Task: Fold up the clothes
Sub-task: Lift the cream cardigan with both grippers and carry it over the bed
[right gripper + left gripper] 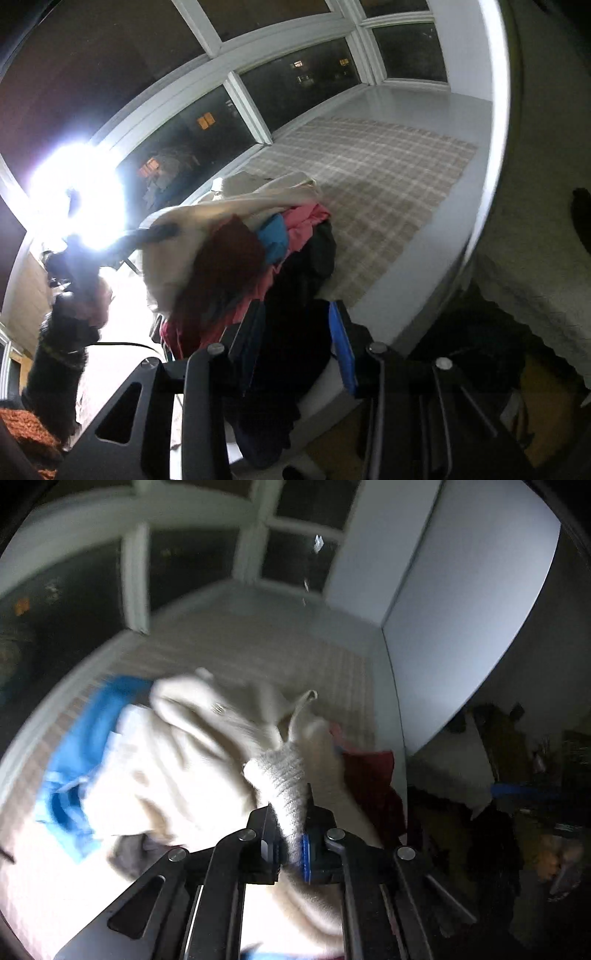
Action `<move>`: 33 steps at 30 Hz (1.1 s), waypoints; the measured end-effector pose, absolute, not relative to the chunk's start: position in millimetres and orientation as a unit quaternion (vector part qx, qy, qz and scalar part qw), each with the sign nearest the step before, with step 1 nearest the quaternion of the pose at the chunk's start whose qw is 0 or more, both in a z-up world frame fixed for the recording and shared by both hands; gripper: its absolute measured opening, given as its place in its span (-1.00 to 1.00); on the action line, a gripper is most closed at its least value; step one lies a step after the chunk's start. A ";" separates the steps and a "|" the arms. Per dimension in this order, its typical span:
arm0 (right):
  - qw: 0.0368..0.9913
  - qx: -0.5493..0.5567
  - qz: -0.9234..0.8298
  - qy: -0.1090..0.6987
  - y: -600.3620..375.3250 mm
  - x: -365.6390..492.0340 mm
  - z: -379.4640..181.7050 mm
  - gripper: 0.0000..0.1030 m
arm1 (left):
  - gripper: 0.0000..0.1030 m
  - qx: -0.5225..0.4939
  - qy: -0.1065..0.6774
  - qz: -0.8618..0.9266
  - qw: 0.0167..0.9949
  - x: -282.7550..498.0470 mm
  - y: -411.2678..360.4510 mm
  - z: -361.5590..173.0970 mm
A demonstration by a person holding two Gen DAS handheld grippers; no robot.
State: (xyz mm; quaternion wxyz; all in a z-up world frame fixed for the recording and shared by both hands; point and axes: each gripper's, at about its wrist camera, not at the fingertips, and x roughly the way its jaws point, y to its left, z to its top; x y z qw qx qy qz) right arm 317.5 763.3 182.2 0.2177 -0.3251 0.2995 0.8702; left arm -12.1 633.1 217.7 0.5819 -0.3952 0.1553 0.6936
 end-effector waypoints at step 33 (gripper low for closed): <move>-0.291 -0.527 0.763 -0.235 435.2 -123.9 64.5 0.07 | -0.87 -0.514 -0.099 0.834 0.175 -53.1 148.9 92.7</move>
